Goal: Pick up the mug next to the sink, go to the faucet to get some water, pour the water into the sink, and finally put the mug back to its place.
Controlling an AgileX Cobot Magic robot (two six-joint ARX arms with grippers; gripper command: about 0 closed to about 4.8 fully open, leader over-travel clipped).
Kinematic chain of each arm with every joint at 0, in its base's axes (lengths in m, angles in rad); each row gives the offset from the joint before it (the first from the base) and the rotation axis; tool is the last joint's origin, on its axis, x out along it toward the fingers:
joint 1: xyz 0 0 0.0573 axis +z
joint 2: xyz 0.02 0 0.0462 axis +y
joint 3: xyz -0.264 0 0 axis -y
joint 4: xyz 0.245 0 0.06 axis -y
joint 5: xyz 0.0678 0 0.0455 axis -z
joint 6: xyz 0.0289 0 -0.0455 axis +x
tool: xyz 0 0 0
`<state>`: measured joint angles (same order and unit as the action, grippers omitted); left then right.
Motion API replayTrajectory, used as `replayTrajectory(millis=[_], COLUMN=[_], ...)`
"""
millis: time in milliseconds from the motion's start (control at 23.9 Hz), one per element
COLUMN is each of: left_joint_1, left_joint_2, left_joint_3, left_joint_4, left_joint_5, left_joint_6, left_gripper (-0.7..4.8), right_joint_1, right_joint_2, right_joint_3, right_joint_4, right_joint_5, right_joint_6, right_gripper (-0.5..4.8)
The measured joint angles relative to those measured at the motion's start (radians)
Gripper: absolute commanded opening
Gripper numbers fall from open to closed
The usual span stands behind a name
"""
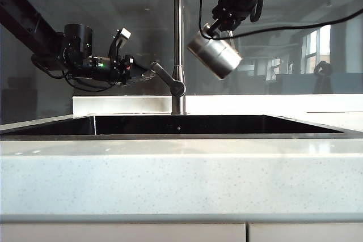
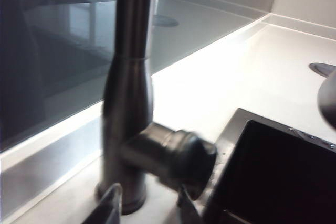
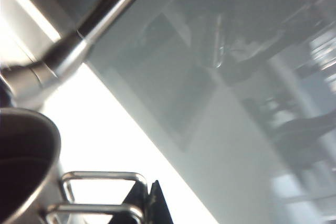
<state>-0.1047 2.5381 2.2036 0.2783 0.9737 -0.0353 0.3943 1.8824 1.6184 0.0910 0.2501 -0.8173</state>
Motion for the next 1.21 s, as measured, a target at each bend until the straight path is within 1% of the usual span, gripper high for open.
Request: replayTrajectory(millis=[42, 84, 167, 293, 377, 419, 586, 753, 795, 879, 1004, 1214], left_joint_1=[0.001, 0.004, 0.003, 0.002, 0.002, 0.002, 0.002, 0.002, 0.002, 0.002, 0.002, 0.002], left_joint_2=[0.000, 0.000, 0.000, 0.000, 0.000, 0.000, 0.000, 0.000, 0.000, 0.000, 0.000, 0.000], left_joint_3=[0.000, 0.000, 0.000, 0.000, 0.000, 0.000, 0.000, 0.000, 0.000, 0.000, 0.000, 0.000], left_joint_4=[0.001, 0.001, 0.001, 0.002, 0.002, 0.002, 0.002, 0.002, 0.002, 0.002, 0.002, 0.002], left_joint_5=[-0.023, -0.026, -0.027, -0.027, -0.028, -0.028, -0.029, -0.032, -0.032, -0.032, -0.032, -0.032], left_joint_6=[-0.003, -0.003, -0.003, -0.003, -0.003, -0.003, -0.003, -0.003, -0.003, -0.006, -0.006, -0.007], left_gripper=[1.30, 1.30, 1.30, 1.30, 1.30, 1.30, 1.30, 1.30, 1.30, 1.30, 1.30, 1.30], right_joint_1=[0.004, 0.008, 0.013, 0.030, 0.042, 0.050, 0.062, 0.061, 0.061, 0.068, 0.086, 0.119], right_joint_2=[0.000, 0.000, 0.000, 0.000, 0.000, 0.000, 0.000, 0.000, 0.000, 0.000, 0.000, 0.000], right_joint_3=[0.000, 0.000, 0.000, 0.000, 0.000, 0.000, 0.000, 0.000, 0.000, 0.000, 0.000, 0.000], right_joint_4=[0.000, -0.002, 0.000, 0.005, 0.015, 0.020, 0.023, 0.024, 0.026, 0.031, 0.033, 0.061], right_joint_5=[0.016, 0.031, 0.039, 0.076, 0.088, 0.087, 0.087, 0.089, 0.091, 0.115, 0.121, 0.154], right_joint_6=[-0.060, -0.146, -0.275, -0.432, -0.483, -0.536, -0.670, -0.738, -0.771, -0.805, -0.814, -0.879], right_gripper=[-0.05, -0.05, -0.05, -0.05, -0.05, -0.05, -0.05, -0.05, -0.05, -0.05, -0.05, -0.05])
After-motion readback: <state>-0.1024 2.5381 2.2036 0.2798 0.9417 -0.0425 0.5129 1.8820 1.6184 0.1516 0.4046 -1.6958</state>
